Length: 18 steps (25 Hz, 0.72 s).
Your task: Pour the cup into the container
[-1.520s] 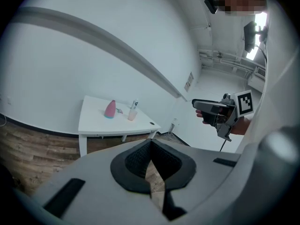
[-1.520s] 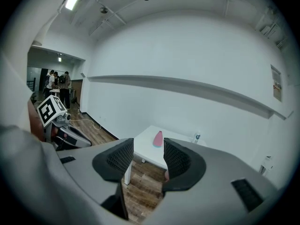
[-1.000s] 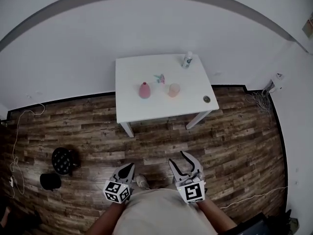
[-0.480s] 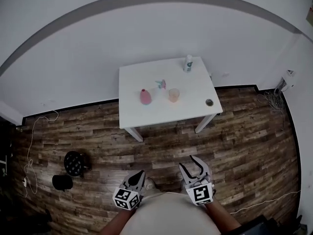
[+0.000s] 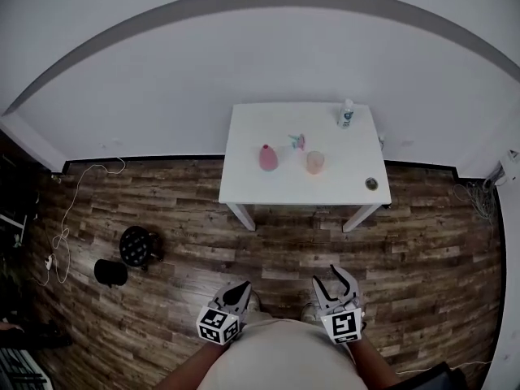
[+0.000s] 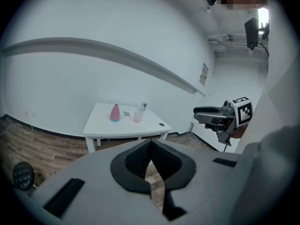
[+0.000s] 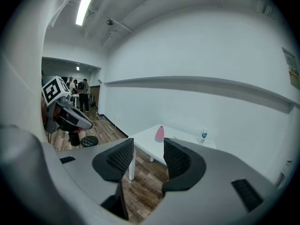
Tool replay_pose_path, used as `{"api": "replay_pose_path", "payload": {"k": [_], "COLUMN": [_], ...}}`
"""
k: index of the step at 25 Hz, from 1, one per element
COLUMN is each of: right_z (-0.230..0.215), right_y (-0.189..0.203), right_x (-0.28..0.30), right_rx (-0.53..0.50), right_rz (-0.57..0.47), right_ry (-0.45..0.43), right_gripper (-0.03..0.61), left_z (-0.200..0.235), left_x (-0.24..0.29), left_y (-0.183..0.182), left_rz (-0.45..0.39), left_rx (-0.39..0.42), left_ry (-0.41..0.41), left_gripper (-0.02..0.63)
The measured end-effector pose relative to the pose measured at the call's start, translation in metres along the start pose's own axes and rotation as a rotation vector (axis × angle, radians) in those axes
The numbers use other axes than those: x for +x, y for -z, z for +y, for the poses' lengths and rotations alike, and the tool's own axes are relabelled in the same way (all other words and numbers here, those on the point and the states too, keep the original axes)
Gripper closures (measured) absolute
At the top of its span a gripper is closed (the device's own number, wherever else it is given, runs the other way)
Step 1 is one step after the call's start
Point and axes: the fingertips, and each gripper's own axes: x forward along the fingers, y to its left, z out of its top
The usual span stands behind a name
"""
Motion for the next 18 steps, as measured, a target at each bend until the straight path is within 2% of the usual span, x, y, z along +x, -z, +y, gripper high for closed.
{"api": "replay_pose_path", "payload": {"k": [9, 18], "right_z": [-0.006, 0.006], "right_y": [0.005, 0.017], "right_x": [0.01, 0.043], "right_rx": [-0.031, -0.059], "right_rz": [-0.023, -0.008], "right_ry": [-0.109, -0.207], "right_gripper": [0.373, 0.373], "left_z": [-0.008, 0.019], "left_x": [-0.002, -0.024], "left_y": [0.002, 0.014], "left_rz": [-0.035, -0.037], "left_rx": [-0.014, -0.073], "left_ry": [-0.097, -0.225], "left_gripper": [0.604, 0.604]}}
